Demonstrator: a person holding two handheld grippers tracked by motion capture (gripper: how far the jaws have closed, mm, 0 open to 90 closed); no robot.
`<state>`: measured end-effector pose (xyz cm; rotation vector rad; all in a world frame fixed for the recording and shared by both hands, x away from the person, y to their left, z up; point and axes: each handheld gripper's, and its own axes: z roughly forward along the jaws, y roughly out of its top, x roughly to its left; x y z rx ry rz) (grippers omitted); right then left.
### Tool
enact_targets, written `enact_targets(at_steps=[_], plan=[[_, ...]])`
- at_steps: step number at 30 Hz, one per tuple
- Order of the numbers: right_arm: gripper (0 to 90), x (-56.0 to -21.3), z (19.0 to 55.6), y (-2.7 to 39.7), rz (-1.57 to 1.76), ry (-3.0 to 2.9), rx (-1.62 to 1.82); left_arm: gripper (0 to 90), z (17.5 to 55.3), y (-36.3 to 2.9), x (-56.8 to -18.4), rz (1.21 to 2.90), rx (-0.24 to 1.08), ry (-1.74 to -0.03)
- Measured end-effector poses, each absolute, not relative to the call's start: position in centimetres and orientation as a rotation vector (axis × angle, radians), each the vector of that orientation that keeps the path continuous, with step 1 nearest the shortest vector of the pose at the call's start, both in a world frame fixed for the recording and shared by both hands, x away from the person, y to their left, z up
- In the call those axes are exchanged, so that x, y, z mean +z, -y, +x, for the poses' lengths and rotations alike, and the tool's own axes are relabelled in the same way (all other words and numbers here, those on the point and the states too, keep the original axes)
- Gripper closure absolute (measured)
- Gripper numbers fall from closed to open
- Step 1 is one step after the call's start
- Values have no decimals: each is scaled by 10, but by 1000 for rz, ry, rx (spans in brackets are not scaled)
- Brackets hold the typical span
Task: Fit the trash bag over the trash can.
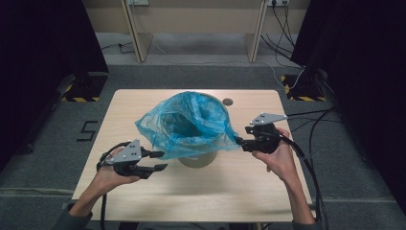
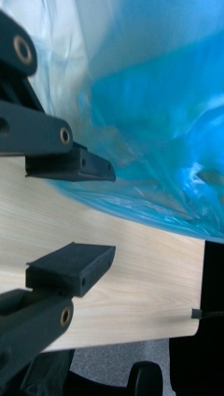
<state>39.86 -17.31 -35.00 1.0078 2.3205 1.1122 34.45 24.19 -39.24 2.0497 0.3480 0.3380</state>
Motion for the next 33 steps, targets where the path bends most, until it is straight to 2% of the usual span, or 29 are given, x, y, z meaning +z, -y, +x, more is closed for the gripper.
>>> enact_targets(at_steps=[6, 14, 23, 26, 30, 31, 33], plan=[[303, -324, 384, 172, 920, -2317, 1248, 466, 336, -261, -370, 1948, 385, -398], [273, -301, 384, 151, 837, -2252, 1332, 369, 359, -243, -368, 1879, 450, -458], [250, -285, 391, 107, 684, -2311, 1319, 362, 370, -228, -373, 1889, 462, -487], [260, -290, 396, 94, 662, -2341, 1310, 370, 373, -228, -375, 1892, 458, -497], [277, -303, 397, 82, 640, -2428, 1270, 441, 375, -229, -379, 1904, 460, -492], [314, -307, 396, 80, 633, -2456, 1264, 464, 375, -229, -380, 1902, 464, -494], [461, -310, 396, 80, 616, -2479, 1226, 531, 375, -230, -381, 1908, 467, -490]])
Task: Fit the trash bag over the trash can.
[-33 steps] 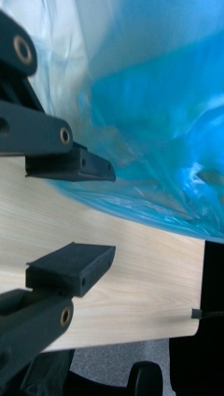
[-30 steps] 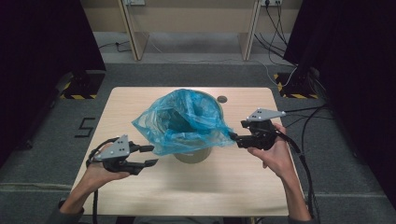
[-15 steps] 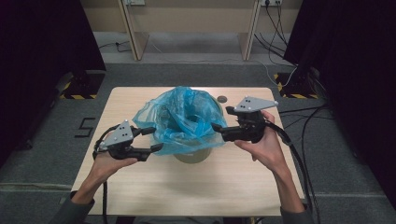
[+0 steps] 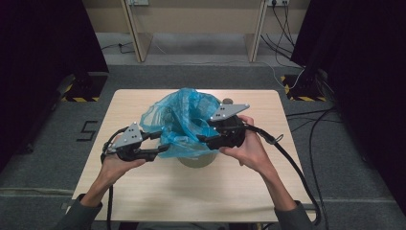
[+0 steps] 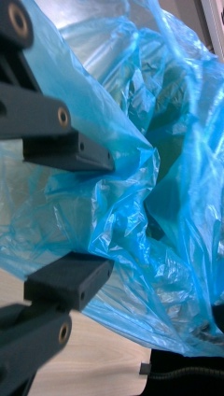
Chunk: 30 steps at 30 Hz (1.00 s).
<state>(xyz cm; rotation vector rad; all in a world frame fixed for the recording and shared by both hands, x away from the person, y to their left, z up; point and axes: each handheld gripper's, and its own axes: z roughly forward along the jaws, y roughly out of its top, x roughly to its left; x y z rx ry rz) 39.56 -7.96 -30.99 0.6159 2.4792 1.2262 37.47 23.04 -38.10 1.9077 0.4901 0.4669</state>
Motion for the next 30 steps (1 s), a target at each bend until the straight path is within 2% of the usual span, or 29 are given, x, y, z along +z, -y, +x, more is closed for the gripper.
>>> enact_targets(at_steps=[3, 5, 7, 9, 17, 22, 30], plan=[[720, -312, 399, 83, 607, -2510, 1196, 654, 375, -232, -383, 1915, 474, -477], [822, -311, 403, 88, 615, -2500, 1193, 718, 374, -232, -385, 1925, 481, -469], [887, -308, 408, 95, 630, -2476, 1184, 757, 375, -232, -386, 1934, 479, -464], [900, -305, 416, 105, 680, -2427, 1159, 786, 376, -231, -389, 1943, 484, -464], [900, -303, 452, 134, 817, -2321, 1144, 807, 378, -231, -392, 1969, 536, -448], [900, -323, 476, 139, 874, -2342, 1134, 809, 381, -234, -394, 1966, 550, -461], [900, -351, 480, 149, 932, -2364, 1115, 804, 390, -238, -405, 1971, 537, -485]])
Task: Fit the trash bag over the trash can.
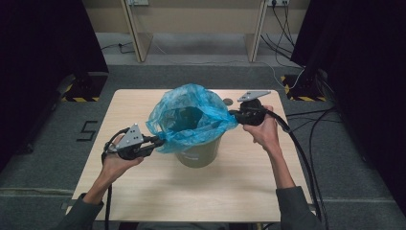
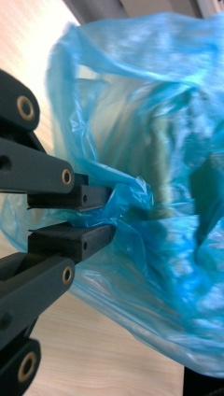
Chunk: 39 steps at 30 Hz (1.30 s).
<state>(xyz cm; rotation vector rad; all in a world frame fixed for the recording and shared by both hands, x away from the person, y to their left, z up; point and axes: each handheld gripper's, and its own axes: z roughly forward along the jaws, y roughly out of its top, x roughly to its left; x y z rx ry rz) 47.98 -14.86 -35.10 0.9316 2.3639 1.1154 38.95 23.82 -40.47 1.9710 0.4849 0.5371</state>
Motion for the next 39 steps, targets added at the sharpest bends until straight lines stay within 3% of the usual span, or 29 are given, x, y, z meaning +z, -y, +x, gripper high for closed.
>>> enact_targets(at_steps=[4, 8, 13, 22, 28, 30, 31, 35, 39], plan=[[900, -361, 474, 153, 943, -2384, 1098, 788, 390, -237, -406, 1973, 530, -484], [652, -347, 465, 161, 1017, -2314, 1133, 768, 386, -234, -403, 1985, 530, -459], [487, -320, 449, 174, 1056, -2205, 1232, 761, 384, -232, -400, 1986, 537, -448], [372, -282, 416, 156, 872, -2217, 1396, 762, 380, -227, -394, 1995, 557, -423], [326, -299, 413, 122, 805, -2363, 1296, 761, 379, -229, -392, 1990, 561, -423], [354, -311, 418, 116, 839, -2392, 1206, 762, 379, -230, -393, 1988, 562, -425], [412, -315, 420, 116, 850, -2396, 1181, 762, 380, -230, -393, 1985, 561, -429], [758, -324, 428, 121, 801, -2411, 1122, 793, 381, -234, -396, 1983, 561, -436], [877, -321, 442, 137, 851, -2342, 1147, 831, 381, -234, -398, 1987, 563, -426]])
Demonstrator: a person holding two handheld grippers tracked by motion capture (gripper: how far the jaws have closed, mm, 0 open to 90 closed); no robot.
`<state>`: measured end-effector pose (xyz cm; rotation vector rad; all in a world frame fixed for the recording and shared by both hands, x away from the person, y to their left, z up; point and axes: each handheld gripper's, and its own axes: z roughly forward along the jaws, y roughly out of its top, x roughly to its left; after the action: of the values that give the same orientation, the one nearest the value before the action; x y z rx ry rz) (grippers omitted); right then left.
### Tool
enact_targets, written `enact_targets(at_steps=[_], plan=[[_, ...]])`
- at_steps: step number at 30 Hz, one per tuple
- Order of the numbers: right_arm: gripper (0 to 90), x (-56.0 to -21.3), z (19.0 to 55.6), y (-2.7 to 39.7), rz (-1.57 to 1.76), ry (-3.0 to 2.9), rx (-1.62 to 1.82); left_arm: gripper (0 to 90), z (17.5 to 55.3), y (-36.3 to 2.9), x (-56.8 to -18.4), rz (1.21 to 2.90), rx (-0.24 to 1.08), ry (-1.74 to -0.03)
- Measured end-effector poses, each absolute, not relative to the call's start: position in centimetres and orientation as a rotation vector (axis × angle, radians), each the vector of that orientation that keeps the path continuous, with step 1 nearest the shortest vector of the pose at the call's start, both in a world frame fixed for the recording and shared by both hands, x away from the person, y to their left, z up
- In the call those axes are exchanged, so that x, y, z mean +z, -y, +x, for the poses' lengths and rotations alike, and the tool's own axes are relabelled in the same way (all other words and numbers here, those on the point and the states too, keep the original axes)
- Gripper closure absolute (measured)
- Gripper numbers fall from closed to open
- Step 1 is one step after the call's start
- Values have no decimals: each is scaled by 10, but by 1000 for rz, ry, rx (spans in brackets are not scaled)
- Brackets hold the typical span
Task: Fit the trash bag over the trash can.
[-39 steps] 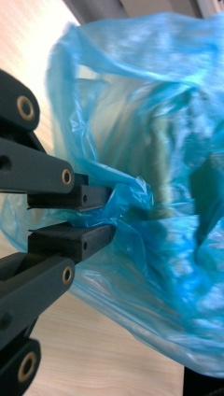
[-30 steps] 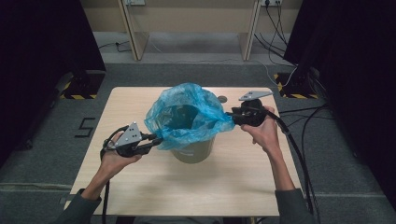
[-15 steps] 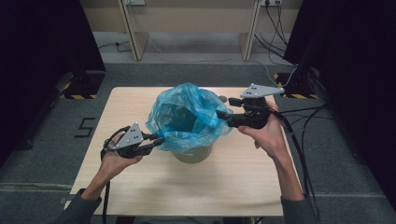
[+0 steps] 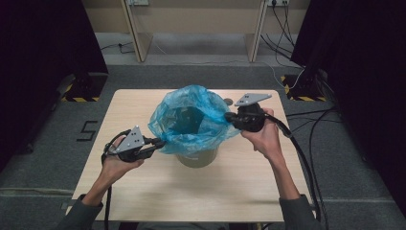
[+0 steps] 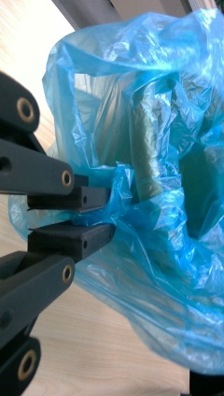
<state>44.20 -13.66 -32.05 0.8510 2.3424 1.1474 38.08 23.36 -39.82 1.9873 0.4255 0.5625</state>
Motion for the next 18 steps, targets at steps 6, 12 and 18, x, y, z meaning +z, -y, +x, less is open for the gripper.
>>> enact_targets(at_steps=[6, 12, 18], plan=[[896, -342, 476, 157, 987, -2289, 1031, 862, 383, -233, -403, 2015, 589, -421], [895, -381, 484, 155, 1031, -2371, 1033, 859, 384, -234, -409, 2006, 554, -429], [580, -374, 472, 160, 1077, -2306, 1026, 772, 377, -234, -406, 2000, 526, -425]])
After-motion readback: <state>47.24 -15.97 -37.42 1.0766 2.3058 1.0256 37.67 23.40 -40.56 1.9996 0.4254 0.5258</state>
